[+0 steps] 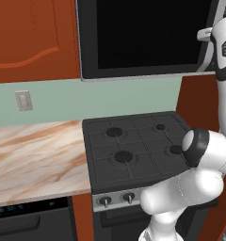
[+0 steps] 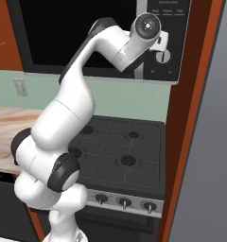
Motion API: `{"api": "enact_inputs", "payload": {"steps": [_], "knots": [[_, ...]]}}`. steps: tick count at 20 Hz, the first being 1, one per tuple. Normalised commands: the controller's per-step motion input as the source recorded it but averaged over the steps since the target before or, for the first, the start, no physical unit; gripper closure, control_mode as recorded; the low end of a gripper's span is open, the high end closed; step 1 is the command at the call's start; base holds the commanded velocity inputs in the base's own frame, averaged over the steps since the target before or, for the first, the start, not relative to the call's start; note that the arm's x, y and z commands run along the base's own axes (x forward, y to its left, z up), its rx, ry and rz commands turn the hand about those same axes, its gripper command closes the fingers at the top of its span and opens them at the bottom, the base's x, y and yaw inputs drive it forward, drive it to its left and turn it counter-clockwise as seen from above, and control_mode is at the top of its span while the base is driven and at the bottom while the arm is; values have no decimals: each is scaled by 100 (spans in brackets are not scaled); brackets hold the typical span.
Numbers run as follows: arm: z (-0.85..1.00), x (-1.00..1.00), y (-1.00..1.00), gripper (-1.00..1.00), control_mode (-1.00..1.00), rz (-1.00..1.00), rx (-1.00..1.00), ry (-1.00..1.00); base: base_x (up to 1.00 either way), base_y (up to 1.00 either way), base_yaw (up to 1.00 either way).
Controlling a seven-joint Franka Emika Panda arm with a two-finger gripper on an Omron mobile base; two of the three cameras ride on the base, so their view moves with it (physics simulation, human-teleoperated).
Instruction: Retrieve the reheated potato from the microwave, then place the potato, cheese, and condiment on the cutting board.
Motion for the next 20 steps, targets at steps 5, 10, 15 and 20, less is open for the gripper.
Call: {"api": "enact_inputs", "payload": {"steps": [5, 10, 15, 20], "knots": [[-3, 30, 5, 100, -100, 2, 0, 0, 0, 0, 0], [-8, 18, 14, 100, -100, 0, 0, 0, 0, 0, 0], [-6, 4, 24, 100, -100, 0, 0, 0, 0, 0, 0], [0, -3, 23, 100, -100, 0, 1, -1, 0, 0, 0]]}}
